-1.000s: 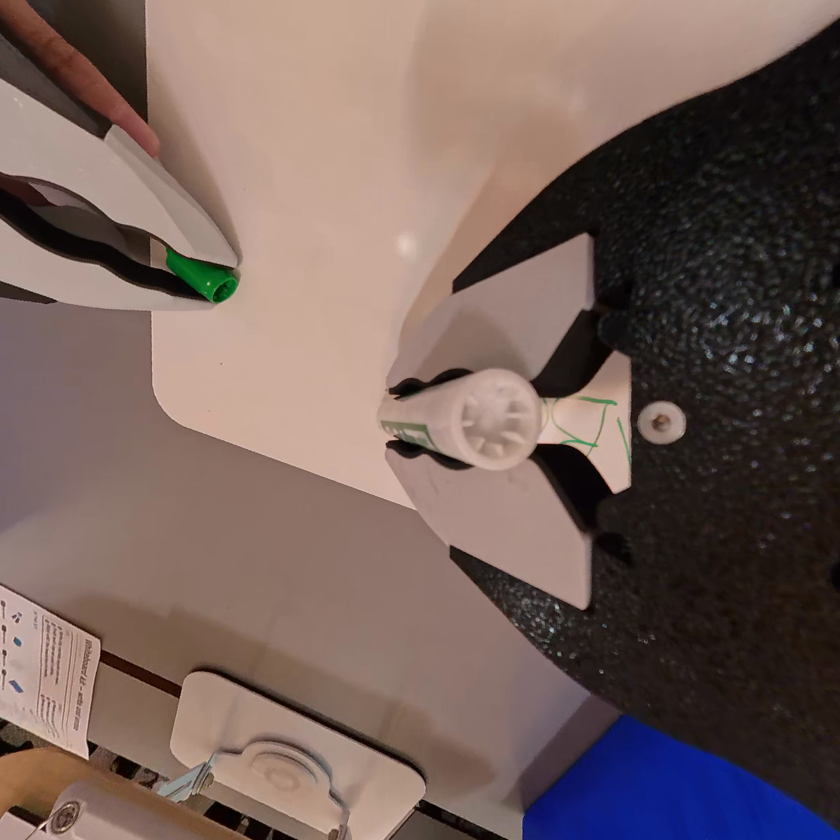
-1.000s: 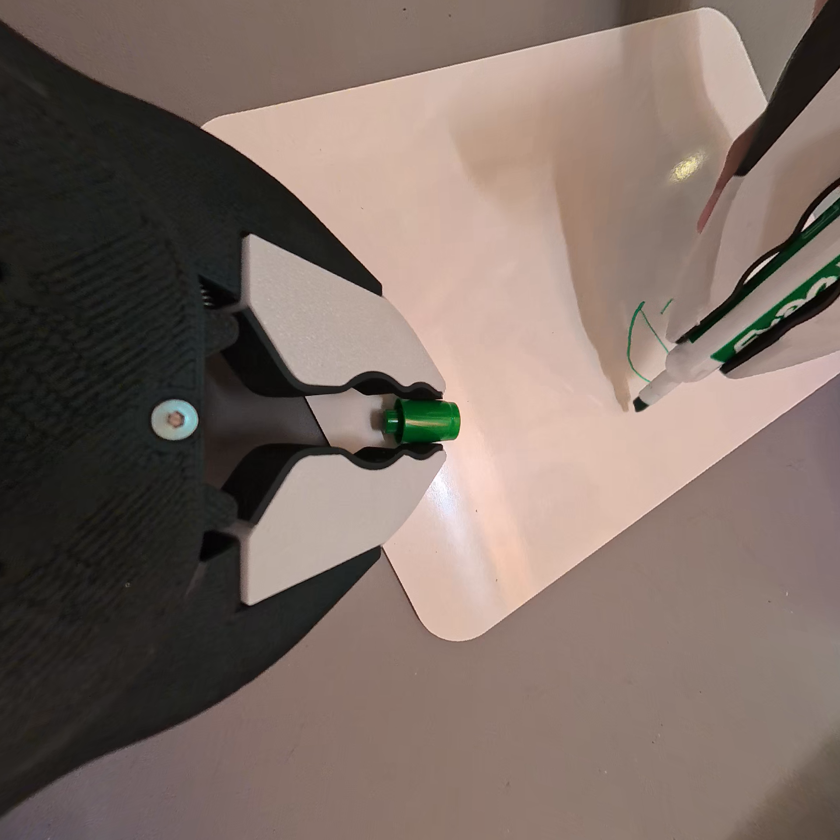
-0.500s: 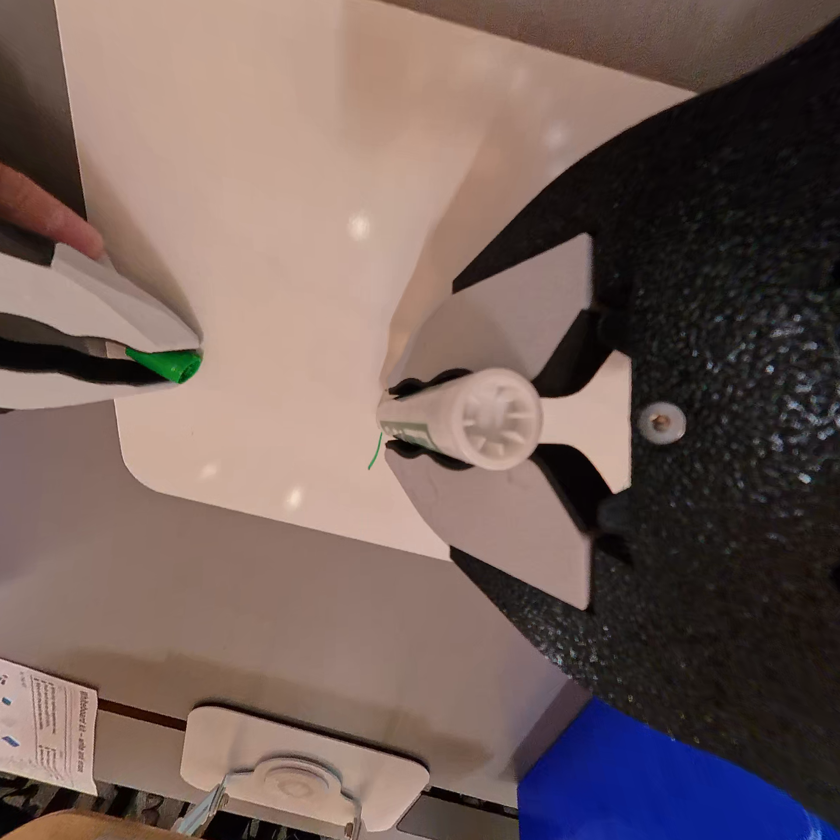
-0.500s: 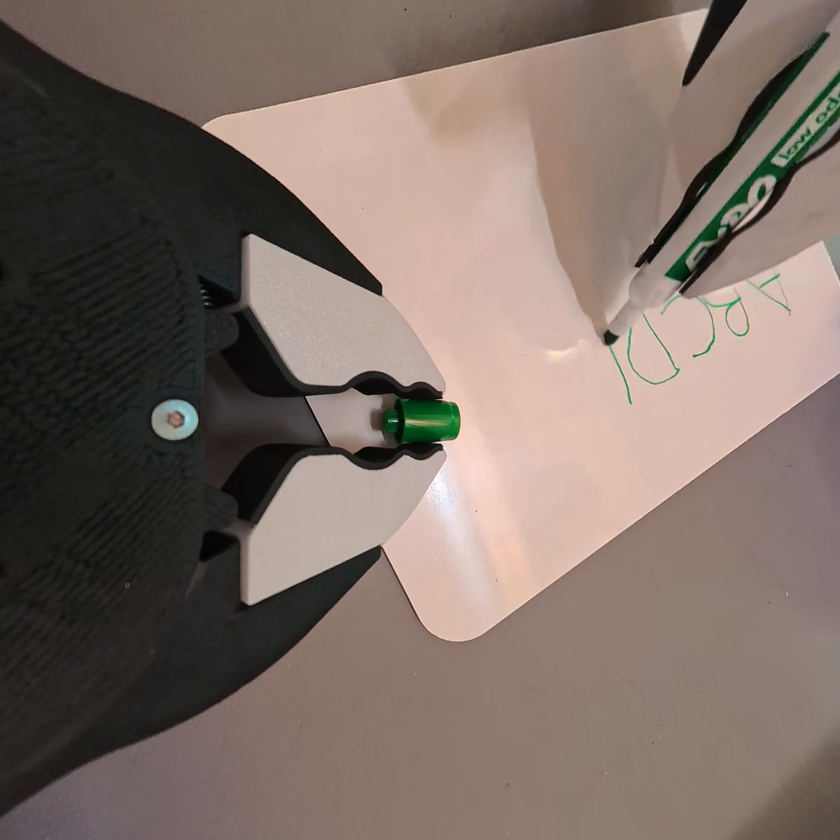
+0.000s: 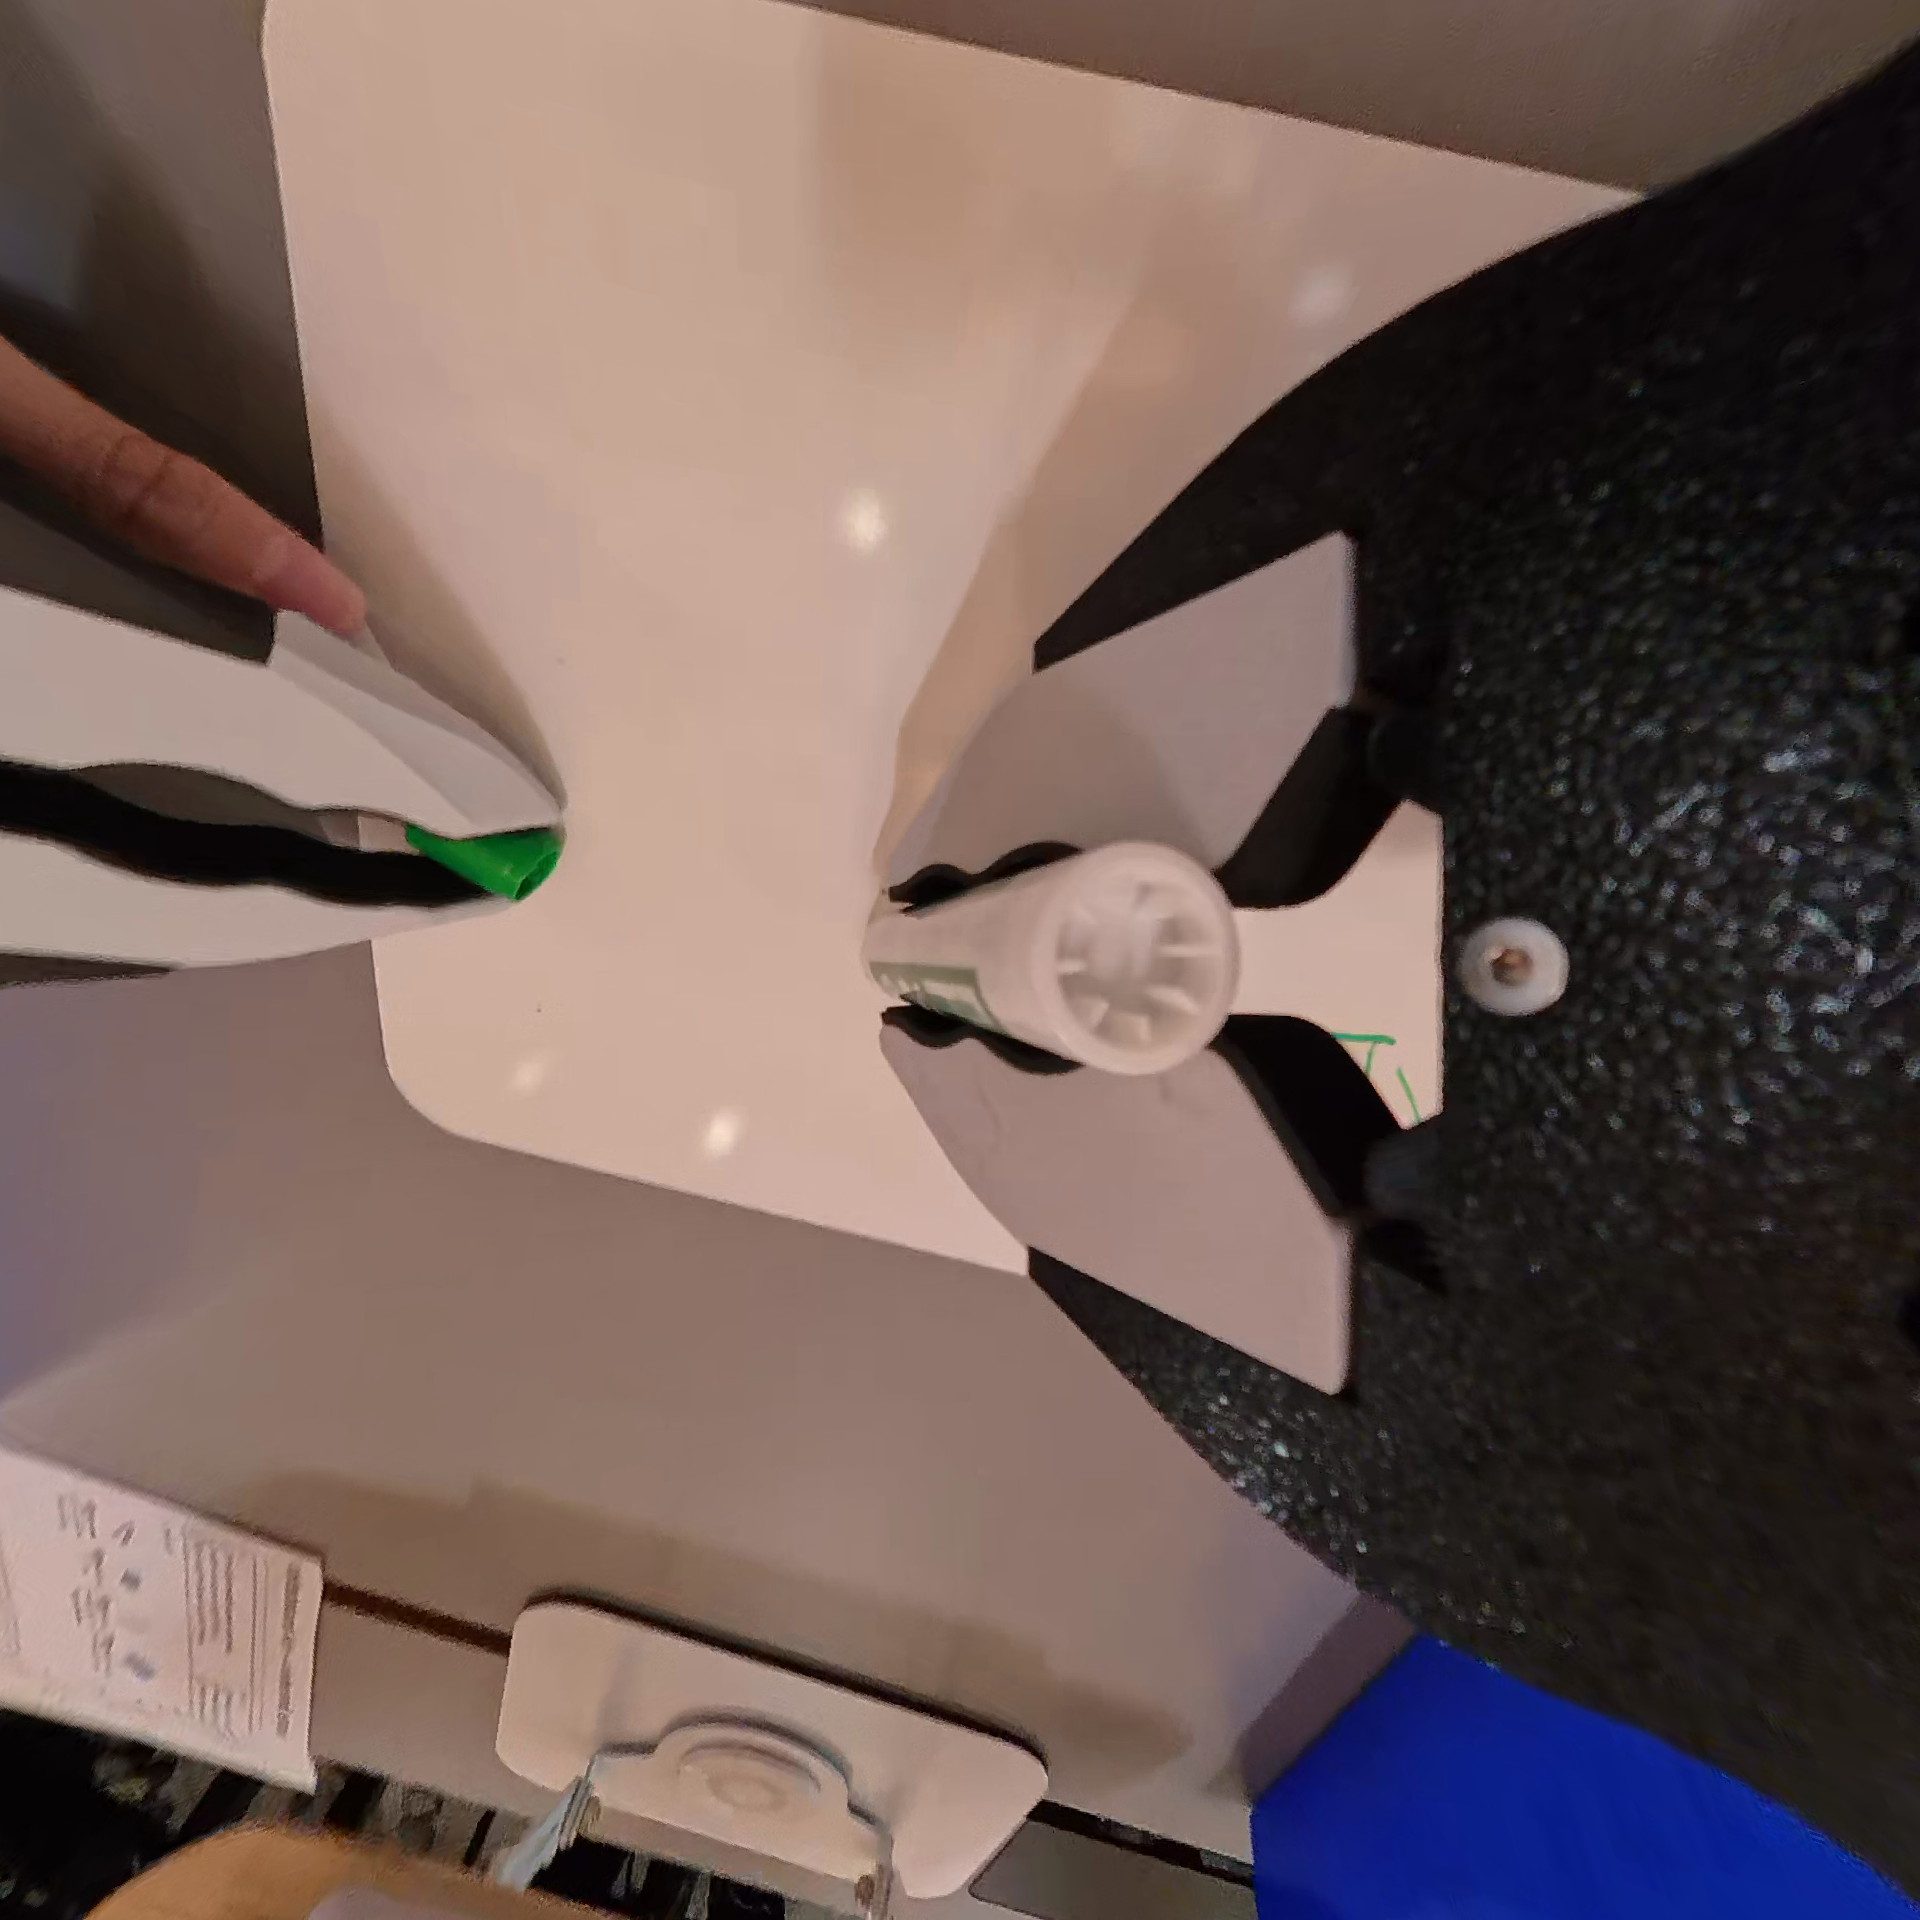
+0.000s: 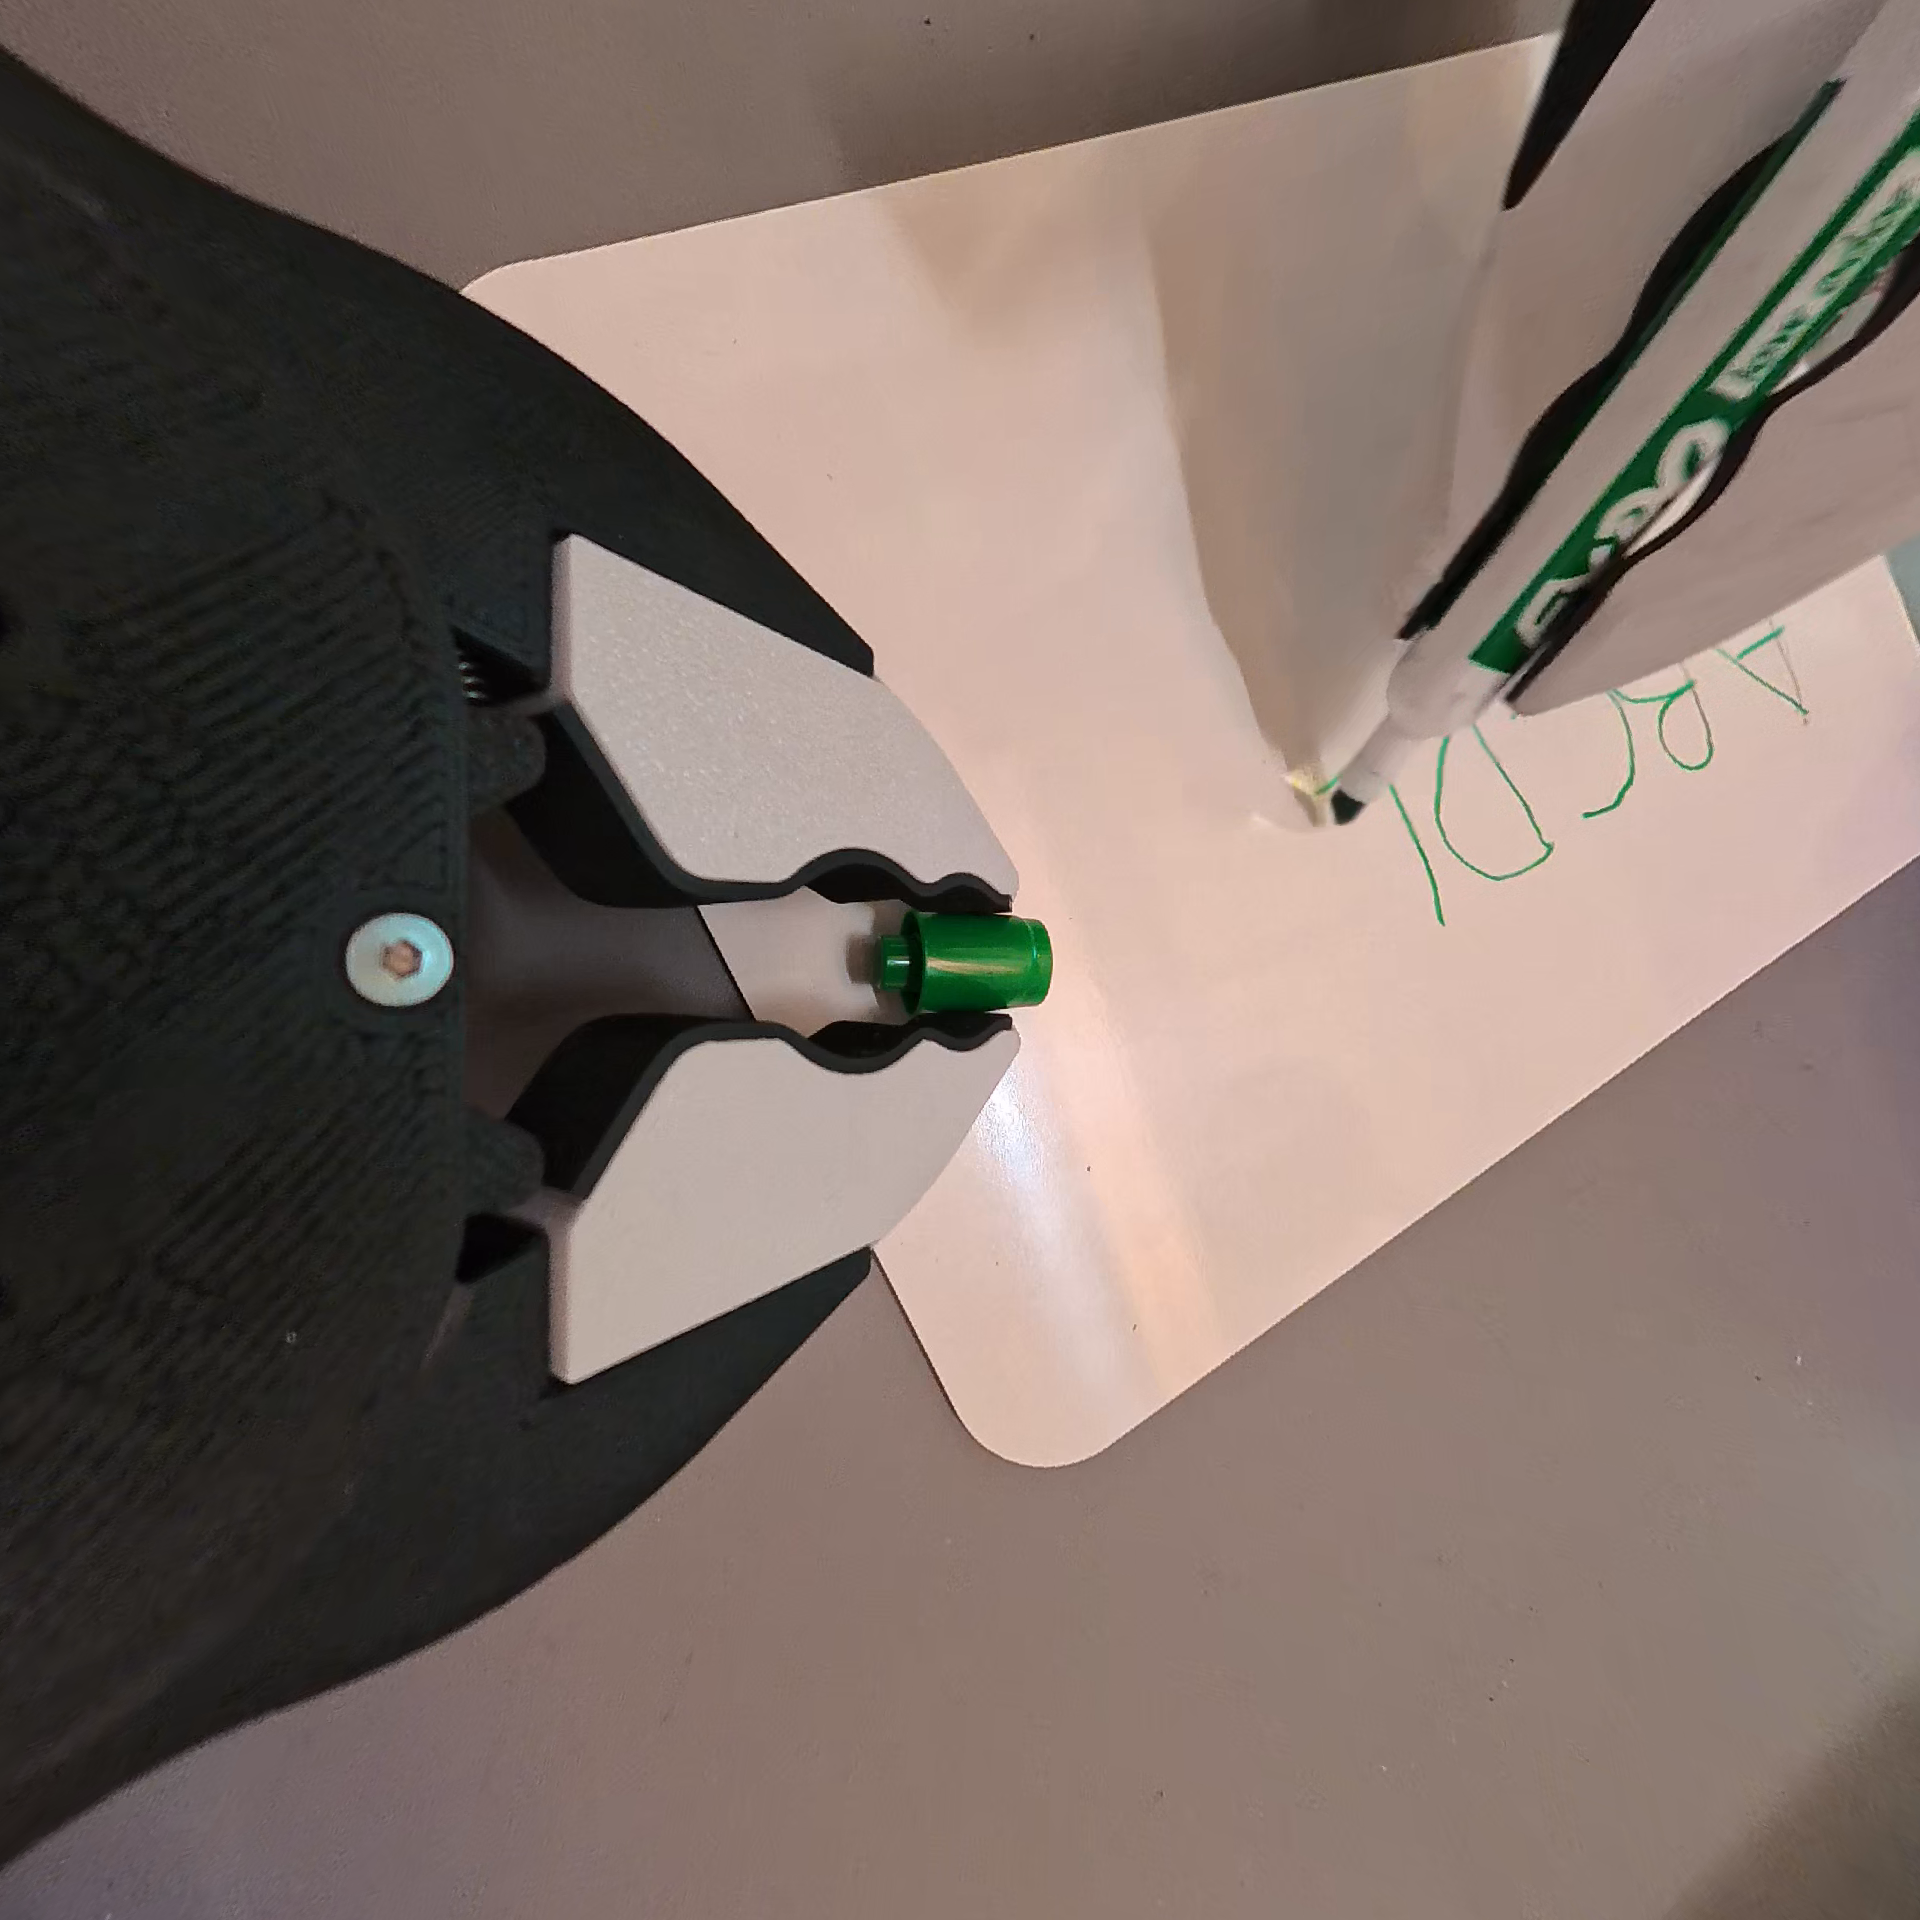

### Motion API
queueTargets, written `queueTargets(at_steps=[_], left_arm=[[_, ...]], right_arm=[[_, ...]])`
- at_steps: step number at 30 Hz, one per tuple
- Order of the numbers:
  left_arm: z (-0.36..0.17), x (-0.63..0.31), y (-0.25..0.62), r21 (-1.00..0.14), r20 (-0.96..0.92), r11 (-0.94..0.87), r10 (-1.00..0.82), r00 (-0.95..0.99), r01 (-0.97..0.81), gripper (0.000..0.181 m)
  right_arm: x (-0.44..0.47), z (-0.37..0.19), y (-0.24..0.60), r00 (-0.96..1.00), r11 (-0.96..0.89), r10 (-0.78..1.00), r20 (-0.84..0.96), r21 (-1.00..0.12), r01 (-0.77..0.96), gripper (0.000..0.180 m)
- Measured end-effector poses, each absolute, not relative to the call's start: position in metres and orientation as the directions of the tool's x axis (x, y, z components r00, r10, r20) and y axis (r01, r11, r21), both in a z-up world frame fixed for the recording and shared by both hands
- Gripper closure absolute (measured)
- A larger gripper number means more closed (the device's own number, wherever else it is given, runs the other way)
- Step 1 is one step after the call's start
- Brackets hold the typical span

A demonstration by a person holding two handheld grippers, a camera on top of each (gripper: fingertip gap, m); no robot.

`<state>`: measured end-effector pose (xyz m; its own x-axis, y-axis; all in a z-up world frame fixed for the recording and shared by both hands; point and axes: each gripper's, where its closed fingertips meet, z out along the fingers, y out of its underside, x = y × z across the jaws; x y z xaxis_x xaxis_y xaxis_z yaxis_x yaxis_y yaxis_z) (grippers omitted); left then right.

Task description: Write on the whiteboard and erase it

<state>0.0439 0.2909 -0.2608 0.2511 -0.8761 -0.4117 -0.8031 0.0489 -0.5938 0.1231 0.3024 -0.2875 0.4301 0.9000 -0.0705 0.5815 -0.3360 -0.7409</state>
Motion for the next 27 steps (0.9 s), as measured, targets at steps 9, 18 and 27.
queueTargets(at_steps=[9,18,27], left_arm=[[-0.257,0.025,0.304,-0.622,-0.378,-0.036,-0.861,0.34,-0.782,0.162],[-0.263,0.026,0.306,-0.589,-0.395,-0.026,-0.863,0.316,-0.808,0.161],[-0.263,0.043,0.306,-0.603,-0.394,0.0,-0.87,0.297,-0.798,0.161]], right_arm=[[0.123,-0.287,0.302,0.429,-0.336,0.9,-0.071,-0.741,0.581,0.161],[0.123,-0.288,0.302,0.429,-0.336,0.9,-0.071,-0.741,0.581,0.161],[0.123,-0.288,0.302,0.429,-0.336,0.9,-0.072,-0.741,0.581,0.161]])
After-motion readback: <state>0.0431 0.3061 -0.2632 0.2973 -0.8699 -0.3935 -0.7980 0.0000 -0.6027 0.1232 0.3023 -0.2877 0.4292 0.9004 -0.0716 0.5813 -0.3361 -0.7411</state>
